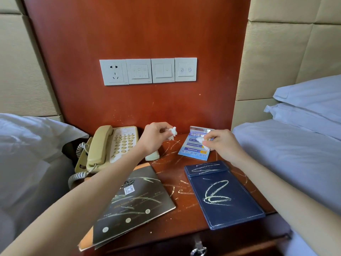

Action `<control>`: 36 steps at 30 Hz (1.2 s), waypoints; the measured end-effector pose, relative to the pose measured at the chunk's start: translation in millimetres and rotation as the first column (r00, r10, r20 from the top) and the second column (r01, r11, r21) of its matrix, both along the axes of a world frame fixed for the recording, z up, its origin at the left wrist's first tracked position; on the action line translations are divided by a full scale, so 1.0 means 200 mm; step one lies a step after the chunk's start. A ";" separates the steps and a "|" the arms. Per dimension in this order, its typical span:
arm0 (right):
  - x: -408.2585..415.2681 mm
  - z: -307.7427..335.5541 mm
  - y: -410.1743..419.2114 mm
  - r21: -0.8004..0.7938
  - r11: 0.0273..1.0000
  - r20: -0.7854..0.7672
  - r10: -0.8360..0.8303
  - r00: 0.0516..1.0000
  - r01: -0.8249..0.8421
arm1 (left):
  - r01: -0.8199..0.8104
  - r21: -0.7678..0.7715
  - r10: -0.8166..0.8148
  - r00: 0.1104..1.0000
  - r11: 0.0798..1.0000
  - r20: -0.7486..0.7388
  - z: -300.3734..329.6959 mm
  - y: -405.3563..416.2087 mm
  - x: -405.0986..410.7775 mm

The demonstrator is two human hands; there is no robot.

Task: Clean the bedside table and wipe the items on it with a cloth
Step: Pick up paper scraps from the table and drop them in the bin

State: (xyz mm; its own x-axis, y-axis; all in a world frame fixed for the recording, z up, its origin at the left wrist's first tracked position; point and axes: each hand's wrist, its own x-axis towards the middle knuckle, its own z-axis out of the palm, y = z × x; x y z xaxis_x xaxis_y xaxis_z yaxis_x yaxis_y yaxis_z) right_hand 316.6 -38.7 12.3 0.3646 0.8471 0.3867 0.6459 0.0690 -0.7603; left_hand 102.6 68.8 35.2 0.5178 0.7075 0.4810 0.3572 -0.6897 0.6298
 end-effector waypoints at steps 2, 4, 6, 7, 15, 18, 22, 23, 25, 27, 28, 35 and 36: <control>-0.02 0.03 -0.05 0.042 0.999 -0.096 0.004 0.995 0.000 | 0.012 -0.013 -0.012 1.000 1.000 0.010 0.02 -0.09 -0.03; -0.05 0.05 -0.11 0.069 0.998 -0.164 0.025 0.986 -0.013 | 0.027 0.005 -0.027 0.999 1.000 -0.022 0.03 -0.20 -0.07; -0.08 0.07 -0.19 0.095 0.995 -0.195 0.061 0.979 -0.043 | 0.040 0.035 -0.038 0.998 0.999 -0.052 0.04 -0.31 -0.11; -0.10 0.07 -0.22 0.108 0.992 -0.203 0.079 0.976 -0.058 | 0.047 0.049 -0.044 0.998 0.998 -0.054 0.04 -0.36 -0.13; -0.17 0.00 -0.56 0.225 0.972 -0.314 0.141 0.939 -0.070 | 0.009 -0.127 -0.002 0.998 0.992 0.058 -0.07 -0.68 -0.16; -0.17 -0.10 -0.69 0.252 0.968 -0.367 0.102 0.925 -0.006 | 0.035 -0.143 -0.025 0.997 0.989 0.073 -0.16 -0.81 -0.10; -0.16 -0.22 -0.86 0.260 0.959 -0.409 0.003 0.913 0.113 | 0.068 -0.161 -0.051 0.993 0.985 0.108 -0.23 -0.94 0.00; -0.16 -0.25 -0.90 0.259 0.957 -0.415 -0.015 0.910 0.134 | 0.086 -0.172 -0.066 0.991 0.981 0.115 -0.24 -0.97 0.02; -0.15 -0.31 -0.99 0.245 0.952 -0.421 -0.064 0.905 0.182 | 0.136 -0.195 -0.113 0.986 0.971 0.124 -0.27 -1.03 0.07; -0.14 -0.37 -1.08 0.229 0.942 -0.427 -0.132 0.895 0.247 | 0.201 -0.215 -0.175 0.975 0.956 0.135 -0.29 -1.10 0.12; -0.14 -0.39 -1.13 0.219 0.934 -0.437 -0.164 0.884 0.282 | 0.234 -0.219 -0.209 0.969 0.947 0.132 -0.31 -1.13 0.15; -0.09 -0.61 -1.47 0.074 0.882 -0.485 -0.376 0.790 0.465 | 0.394 -0.240 -0.422 0.903 0.887 -0.080 -0.54 -1.31 0.32; -0.09 -0.64 -1.51 0.034 0.876 -0.495 -0.404 0.770 0.481 | 0.416 -0.275 -0.460 0.880 0.867 -0.116 -0.58 -1.33 0.34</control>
